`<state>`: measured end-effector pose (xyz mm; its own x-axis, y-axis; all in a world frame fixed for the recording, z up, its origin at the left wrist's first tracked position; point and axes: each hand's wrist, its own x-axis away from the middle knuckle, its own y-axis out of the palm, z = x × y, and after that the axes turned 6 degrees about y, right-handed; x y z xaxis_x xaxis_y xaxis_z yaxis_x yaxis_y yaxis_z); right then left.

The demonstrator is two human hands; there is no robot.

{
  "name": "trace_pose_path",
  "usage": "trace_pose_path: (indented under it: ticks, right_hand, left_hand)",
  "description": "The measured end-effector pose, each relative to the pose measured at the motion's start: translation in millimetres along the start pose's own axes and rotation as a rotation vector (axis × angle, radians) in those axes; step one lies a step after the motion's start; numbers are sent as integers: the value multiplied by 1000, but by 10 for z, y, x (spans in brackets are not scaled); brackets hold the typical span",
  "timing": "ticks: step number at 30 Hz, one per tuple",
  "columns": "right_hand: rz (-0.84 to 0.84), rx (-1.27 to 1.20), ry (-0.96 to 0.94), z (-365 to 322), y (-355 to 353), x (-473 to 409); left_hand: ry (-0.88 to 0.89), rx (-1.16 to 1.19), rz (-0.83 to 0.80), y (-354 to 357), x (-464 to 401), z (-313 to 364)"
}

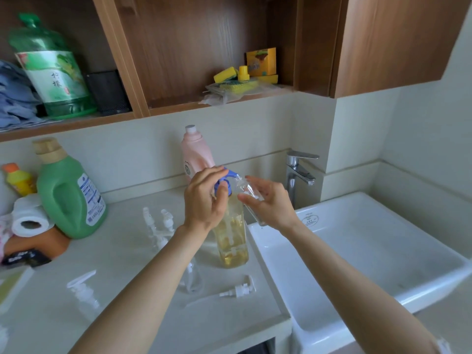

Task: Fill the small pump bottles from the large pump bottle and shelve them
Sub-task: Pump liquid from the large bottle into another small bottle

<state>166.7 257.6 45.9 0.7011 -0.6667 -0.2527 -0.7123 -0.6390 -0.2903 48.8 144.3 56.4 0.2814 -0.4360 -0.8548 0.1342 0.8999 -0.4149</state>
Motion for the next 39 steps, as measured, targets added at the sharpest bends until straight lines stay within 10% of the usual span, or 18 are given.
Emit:
trace_pose_path:
  ticks: [17, 39]
  right_hand:
    - [-344, -159, -82, 127, -47, -118]
    - [-156, -65, -64, 64, -16, -70]
  left_hand:
    - [-1, -1, 41, 101, 64, -91]
    - [11, -33, -100, -48, -10, -40]
